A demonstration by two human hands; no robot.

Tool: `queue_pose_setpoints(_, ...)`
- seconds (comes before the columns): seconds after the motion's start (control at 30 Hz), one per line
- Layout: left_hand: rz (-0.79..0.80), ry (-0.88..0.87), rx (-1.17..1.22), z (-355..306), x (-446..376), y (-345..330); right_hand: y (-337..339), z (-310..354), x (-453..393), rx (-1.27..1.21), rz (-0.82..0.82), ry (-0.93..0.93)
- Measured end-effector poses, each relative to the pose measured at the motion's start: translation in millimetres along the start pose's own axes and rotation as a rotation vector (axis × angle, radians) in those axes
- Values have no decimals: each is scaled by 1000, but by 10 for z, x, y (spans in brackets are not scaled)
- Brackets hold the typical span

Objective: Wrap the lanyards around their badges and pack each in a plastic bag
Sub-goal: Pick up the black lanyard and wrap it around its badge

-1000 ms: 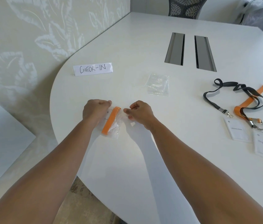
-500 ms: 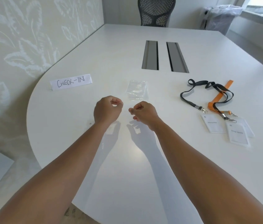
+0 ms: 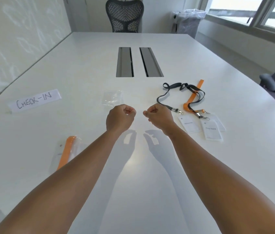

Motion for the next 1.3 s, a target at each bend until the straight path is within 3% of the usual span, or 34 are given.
queue_pose_setpoints(0.13, 50, 14, -24, -44, 16, -169, 123, -45, 2, 116, 3, -1)
queue_pose_setpoints(0.2, 156, -36, -56, -649, 152, -855, 939, -386, -72, 147, -106, -58)
queue_pose_setpoints(0.47, 491, 26, -308, -613, 319, -1593, 1086, -751, -20, 455, 28, -90)
queue_pose_setpoints(0.7, 401, -12, -483, -730, 375, -1941, 1265, -996, -92, 600, 167, -137)
queue_pose_setpoints(0.83, 376, -48, -509, -777, 374, -1982, 1291, -1011, -158, 614, 155, -131)
queue_pose_setpoints(1.07, 456, -25, -365, -758, 334, -1971, 1354, -1071, -262, 445, 77, -213)
queue_pose_setpoints(1.3, 587, -1, 199, -626, 344, -1803, 1292, -996, -311, 90, 77, -157)
Point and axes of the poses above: each hand's wrist, its own x-axis away from the middle knuckle, its own y-axis out of the back of the hand, z = x × y, the point moved 7 cm from there along -x, towards the middle knuckle, and after that the axes turned 11 degrees about y, right-handed, at the moved point
